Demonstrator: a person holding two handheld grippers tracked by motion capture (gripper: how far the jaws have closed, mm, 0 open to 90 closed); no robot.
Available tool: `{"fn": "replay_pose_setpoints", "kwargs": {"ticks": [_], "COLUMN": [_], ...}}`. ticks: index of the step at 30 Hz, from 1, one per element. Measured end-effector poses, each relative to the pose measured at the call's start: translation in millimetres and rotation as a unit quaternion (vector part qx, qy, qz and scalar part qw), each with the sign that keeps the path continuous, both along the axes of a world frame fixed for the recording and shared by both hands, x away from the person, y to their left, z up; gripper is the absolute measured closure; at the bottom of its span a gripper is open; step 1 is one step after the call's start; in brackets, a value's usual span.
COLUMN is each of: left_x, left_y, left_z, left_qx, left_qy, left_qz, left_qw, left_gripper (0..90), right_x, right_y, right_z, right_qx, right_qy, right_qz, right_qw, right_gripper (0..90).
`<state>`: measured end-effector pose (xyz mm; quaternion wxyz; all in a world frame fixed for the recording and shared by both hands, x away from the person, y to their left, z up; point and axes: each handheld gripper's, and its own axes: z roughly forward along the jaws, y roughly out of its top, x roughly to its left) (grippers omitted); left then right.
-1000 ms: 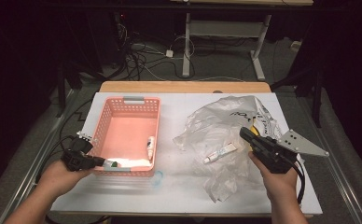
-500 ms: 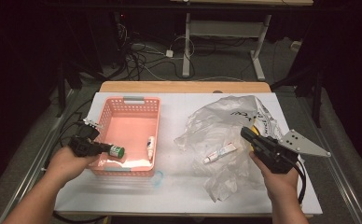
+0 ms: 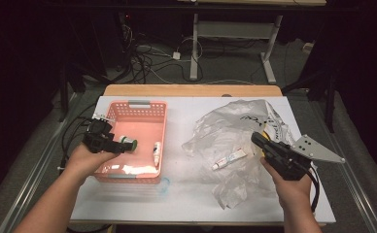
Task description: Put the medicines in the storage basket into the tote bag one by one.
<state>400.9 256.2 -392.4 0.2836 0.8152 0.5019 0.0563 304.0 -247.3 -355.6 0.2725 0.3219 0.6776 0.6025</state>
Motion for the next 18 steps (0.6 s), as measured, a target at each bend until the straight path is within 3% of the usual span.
{"fn": "replay_pose_setpoints", "kwargs": {"ticks": [2,9,18], "left_x": [3.4,11.8,25.4], "left_y": [0.7,-2.0,-14.8], "left_z": [-1.5,-2.2,-3.8], "left_qx": [-0.009,-0.022,-0.006], "left_qy": [0.007,0.004,-0.017], "left_qz": [-0.006,-0.008,-0.011], "left_qw": [0.9999,0.9997,0.9998], "left_gripper": [0.0,0.0,0.0], "right_x": [0.0,-0.2,0.7], "right_y": [0.8,1.2,2.4], "right_z": [0.1,0.2,-1.2], "right_qx": [0.0,0.002,-0.001], "right_qy": [-0.002,0.0,0.002], "right_qz": [0.001,0.001,0.003], "right_qw": [1.0,1.0,1.0], "right_gripper": [90.0,90.0,90.0]}}
